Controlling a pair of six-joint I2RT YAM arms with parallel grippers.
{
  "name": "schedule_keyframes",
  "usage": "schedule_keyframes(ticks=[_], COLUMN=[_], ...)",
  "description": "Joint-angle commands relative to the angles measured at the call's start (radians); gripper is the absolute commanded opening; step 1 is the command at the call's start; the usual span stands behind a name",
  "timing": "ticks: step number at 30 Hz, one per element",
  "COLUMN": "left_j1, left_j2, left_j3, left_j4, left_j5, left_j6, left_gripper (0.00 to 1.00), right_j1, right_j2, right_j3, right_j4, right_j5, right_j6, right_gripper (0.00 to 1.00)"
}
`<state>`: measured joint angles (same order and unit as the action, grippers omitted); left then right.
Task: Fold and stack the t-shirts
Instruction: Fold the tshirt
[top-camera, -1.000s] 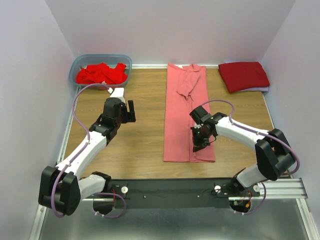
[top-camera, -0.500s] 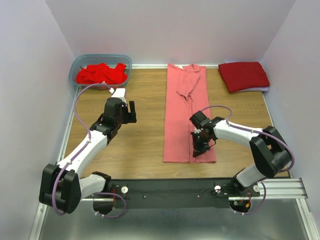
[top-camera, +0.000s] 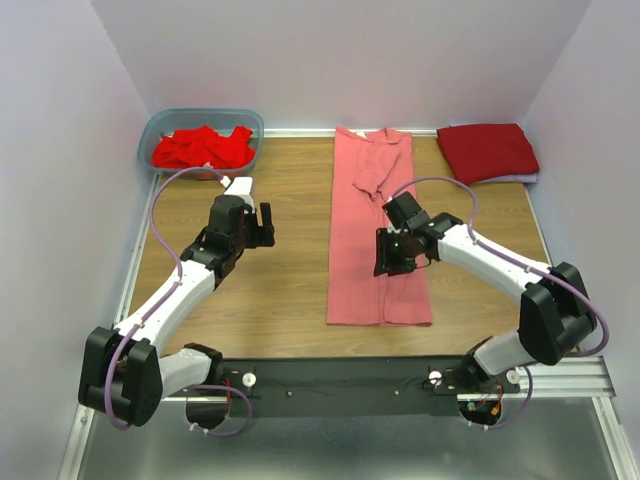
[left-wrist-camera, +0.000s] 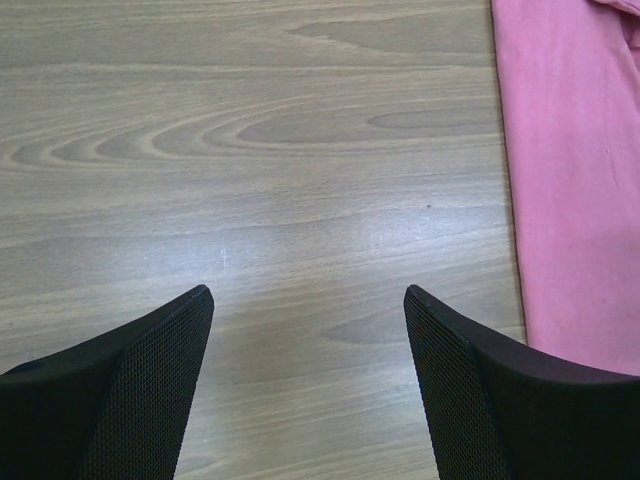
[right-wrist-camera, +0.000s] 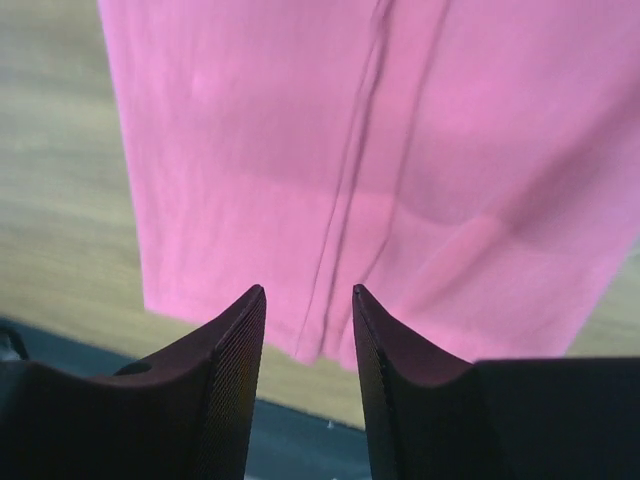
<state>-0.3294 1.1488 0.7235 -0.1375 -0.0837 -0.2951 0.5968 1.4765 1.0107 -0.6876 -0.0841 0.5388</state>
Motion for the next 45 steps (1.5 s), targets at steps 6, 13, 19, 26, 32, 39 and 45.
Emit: schedule_keyframes(ticks=[6,13,19,26,32,39,45], left_j1=[-0.071,-0.227,-0.368,-0.437,-0.447,-0.424,-0.33], left_j2=[-0.034,0.023,0.172,0.432,0.566,0.603,0.517], left_j3=[-0.009,-0.021,0.074,0.186,0.225,0.185,0.068], left_j4=[-0.004,0.021,0.038,0.055,0.024,-0.039,-0.03], left_j5=[0.079,0.173,0.18,0.32,0.374,0.348,0.331], left_j6=[-0.076,-0.187,-0.216,-0.216,-0.193,-0.196,-0.21], left_gripper=[0.82,0.79,0.76,0.71,0.69,0.68,0.68], right_j1=[-0.127,-0.232,-0.31,-0.342,-0.344,-0.342,-0.315], right_j2=[0.12,0.212,0.376,0.593,0.754,0.896,0.976], right_j3=[0.143,0.232,0.33,0.504,0.661,0.762,0.856], right_j4=[0.088,0.29,0.462,0.543,0.553,0.554,0.553], right_j5=[0.129,0.061,-0.048,-0.114,-0.112,-0.244,-0.304], right_j6=[-0.125,-0.137,-0.105,-0.114,-0.129,-0.109,-0.089], right_gripper=[0.38,0.38,0.38,0.39,0.39,0.38,0.39])
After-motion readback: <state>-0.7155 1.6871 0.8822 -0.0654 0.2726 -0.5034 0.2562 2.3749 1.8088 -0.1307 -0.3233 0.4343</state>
